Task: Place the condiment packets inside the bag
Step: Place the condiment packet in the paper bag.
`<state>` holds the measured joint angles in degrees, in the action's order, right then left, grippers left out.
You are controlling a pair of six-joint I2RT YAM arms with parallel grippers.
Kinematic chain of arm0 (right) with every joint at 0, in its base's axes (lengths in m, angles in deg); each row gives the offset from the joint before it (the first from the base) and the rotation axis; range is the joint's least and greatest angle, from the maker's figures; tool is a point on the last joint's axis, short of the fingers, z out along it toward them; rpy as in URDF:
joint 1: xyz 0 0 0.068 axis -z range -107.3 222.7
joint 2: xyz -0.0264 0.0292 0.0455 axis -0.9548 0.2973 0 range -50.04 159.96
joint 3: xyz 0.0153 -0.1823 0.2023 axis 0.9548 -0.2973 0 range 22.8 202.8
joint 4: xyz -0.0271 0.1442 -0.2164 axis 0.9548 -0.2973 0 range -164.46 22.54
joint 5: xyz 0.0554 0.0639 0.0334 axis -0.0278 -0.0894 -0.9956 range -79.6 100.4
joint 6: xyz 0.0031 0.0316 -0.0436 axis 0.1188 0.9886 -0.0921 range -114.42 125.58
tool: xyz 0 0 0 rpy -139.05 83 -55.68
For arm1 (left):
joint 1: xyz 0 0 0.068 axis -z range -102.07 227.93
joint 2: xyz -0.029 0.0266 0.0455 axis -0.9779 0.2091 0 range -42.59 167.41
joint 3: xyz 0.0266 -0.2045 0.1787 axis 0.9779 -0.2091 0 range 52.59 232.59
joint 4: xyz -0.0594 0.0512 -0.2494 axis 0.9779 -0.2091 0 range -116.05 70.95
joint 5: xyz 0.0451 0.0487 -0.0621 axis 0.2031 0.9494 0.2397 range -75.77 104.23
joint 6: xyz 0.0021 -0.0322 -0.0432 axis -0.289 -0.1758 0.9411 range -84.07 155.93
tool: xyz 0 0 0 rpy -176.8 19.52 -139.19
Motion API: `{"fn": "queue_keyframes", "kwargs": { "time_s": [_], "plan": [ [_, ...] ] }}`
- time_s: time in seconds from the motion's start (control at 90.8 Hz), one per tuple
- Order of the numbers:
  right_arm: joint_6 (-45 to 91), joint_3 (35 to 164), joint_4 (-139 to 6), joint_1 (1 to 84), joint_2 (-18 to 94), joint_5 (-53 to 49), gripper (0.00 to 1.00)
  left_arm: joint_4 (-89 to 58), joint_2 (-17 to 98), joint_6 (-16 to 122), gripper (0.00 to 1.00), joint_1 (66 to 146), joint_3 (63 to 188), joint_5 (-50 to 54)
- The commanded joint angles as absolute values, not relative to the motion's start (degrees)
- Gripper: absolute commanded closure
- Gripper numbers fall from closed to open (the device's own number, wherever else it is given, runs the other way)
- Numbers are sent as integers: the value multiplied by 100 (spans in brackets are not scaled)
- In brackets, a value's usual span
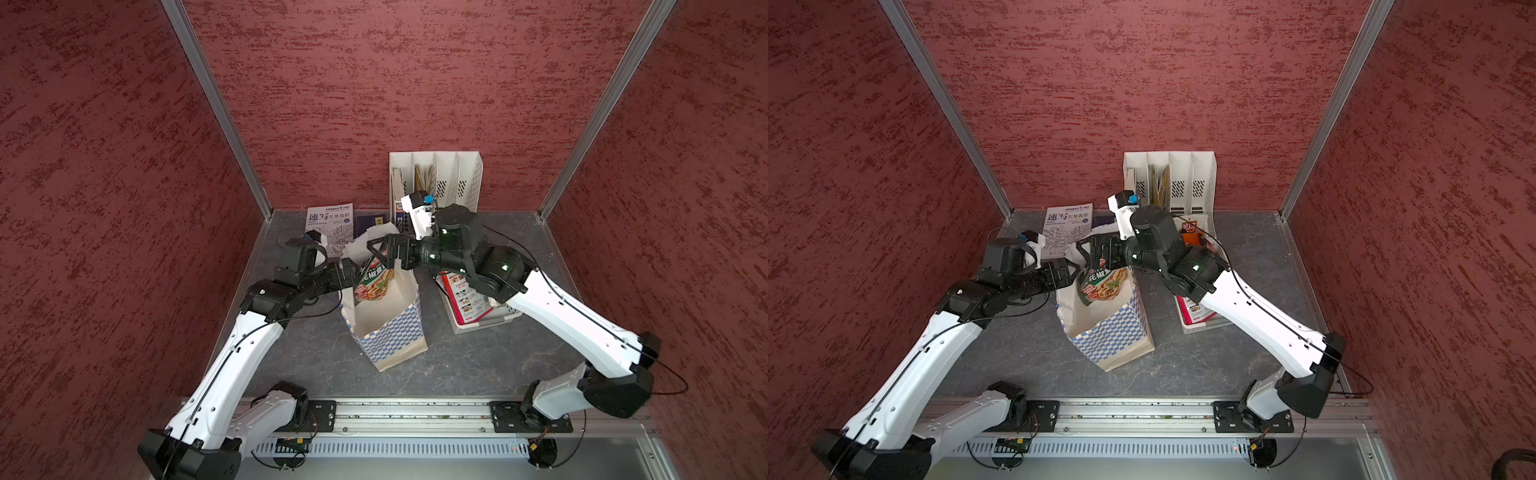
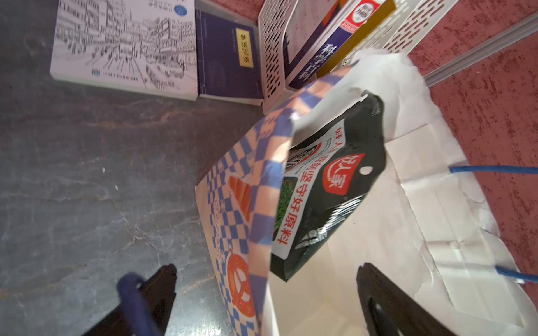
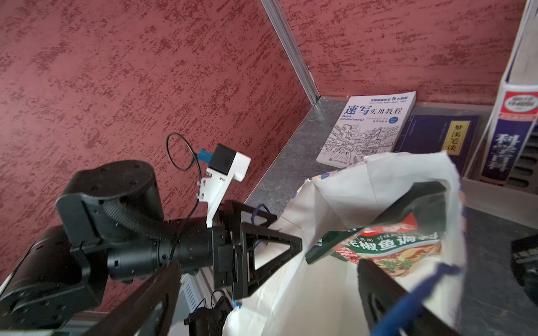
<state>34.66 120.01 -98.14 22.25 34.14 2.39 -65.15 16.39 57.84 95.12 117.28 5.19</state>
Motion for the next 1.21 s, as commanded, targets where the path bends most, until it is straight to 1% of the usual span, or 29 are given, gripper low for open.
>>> {"fn": "queue_keyframes", "kwargs": {
  "time_s": [0.0,0.055,0.176,0.231,0.331,0.452,0.518,0.617,0.727,0.793,0.859,0.937,1.047,1.201],
  "plan": [
    [3124,11896,-10359,2404,3294,-143,2,-6420,1774,4621,0,9590,12049,476],
    [3186,11833,-10559,2462,3179,-47,2,-6382,1870,4255,0,9640,12191,440],
    [3264,11516,-10757,2543,2907,509,2,-6208,2063,3552,0,9766,12395,214],
    [3257,11352,-10683,2579,2756,563,2,-6112,2134,2921,0,10016,12462,429],
    [3245,11147,-10481,2604,2625,314,1,-5954,2208,1511,0,10635,12457,1342],
    [3175,11027,-10360,2603,2653,-275,1,-5710,2209,-245,0,11086,12192,1911],
    [3145,10849,-10187,2603,2558,-480,1,-5729,2298,-684,0,11140,12243,2020],
    [3078,10619,-10105,2603,2299,-529,1,-5857,2531,-879,0,11182,12565,2252],
    [3038,10431,-10182,2604,1997,-375,1,-6224,2644,-432,0,11216,13011,2533],
    [3019,10374,-10244,2608,1858,-251,2,-6651,2622,369,0,11207,13355,2450],
    [2995,10333,-10329,2619,1736,-100,1,-7122,2543,1453,0,11203,13635,2231],
    [2988,10310,-10414,2625,1607,57,2,-7591,2334,2649,0,11148,13655,1707],
    [2981,10217,-10440,2638,1444,194,1,-7916,1862,4177,0,10937,13183,867],
    [2949,10084,-10438,2646,1227,403,2,-8004,1315,5605,0,10416,12554,-471]
  ]
}}
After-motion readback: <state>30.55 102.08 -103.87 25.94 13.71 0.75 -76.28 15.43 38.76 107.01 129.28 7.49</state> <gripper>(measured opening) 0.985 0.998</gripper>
